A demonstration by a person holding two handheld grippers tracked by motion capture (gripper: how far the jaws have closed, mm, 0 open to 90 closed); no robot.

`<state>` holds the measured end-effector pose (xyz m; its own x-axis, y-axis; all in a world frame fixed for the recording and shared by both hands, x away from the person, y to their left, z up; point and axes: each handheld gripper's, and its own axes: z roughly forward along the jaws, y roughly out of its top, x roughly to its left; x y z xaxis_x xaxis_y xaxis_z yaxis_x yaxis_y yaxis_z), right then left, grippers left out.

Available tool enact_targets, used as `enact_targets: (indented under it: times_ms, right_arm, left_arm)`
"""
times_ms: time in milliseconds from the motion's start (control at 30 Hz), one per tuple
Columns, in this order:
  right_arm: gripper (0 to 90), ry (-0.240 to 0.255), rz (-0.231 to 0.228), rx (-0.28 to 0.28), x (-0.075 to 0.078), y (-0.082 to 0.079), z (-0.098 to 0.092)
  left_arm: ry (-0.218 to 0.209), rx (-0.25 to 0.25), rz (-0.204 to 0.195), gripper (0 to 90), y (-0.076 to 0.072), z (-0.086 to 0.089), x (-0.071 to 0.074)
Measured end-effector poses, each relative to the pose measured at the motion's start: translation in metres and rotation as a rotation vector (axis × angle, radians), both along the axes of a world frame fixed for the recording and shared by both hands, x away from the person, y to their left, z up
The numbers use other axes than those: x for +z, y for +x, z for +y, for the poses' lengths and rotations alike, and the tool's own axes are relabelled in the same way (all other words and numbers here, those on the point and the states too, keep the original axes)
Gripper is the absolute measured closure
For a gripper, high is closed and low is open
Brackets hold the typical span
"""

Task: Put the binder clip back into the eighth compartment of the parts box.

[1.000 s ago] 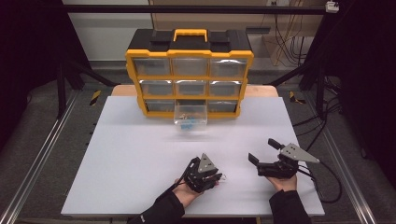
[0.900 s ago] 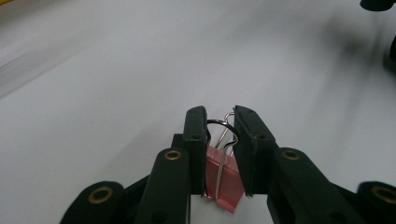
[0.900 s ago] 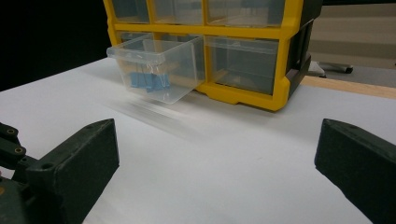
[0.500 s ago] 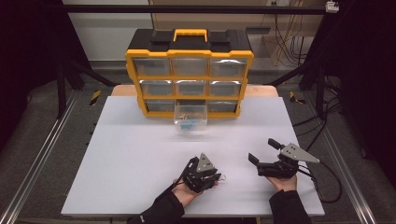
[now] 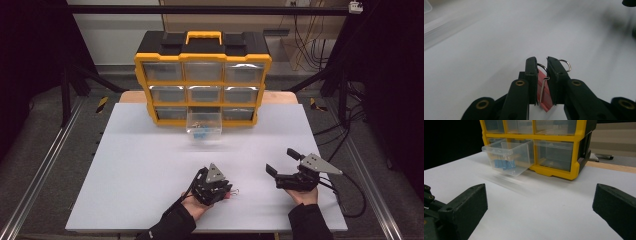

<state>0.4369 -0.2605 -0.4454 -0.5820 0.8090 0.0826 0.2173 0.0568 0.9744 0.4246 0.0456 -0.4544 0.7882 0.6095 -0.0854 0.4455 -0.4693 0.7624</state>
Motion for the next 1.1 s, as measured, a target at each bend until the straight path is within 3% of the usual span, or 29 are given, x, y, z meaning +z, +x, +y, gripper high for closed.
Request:
enact_targets:
  times_ms: [100,167,267,567,1100]
  right_arm:
    - [0.4,-0.001,0.000,0.001,0.000,0.000,0.000]
    - [0.3,0.001,0.000,0.001,0.000,0.000,0.000]
    - [0.3,0.000,0.000,0.001,0.000,0.000,0.000]
    - [0.4,0.005,0.010,-0.007,0.001,0.000,0.000]
    - [0.4,-0.005,0.002,0.001,0.000,0.000,0.000]
  left_arm:
    - [0.006,0.025,-0.010,83.1,0.001,0.004,0.000]
    - [0.003,0.031,0.008,87.5,0.003,0.007,0.000]
    - [-0.005,0.028,0.023,87.7,0.005,0.010,0.000]
    - [-0.015,0.029,0.011,88.0,0.006,0.014,0.003]
    - [-0.090,0.035,-0.025,88.0,0.015,0.033,0.032]
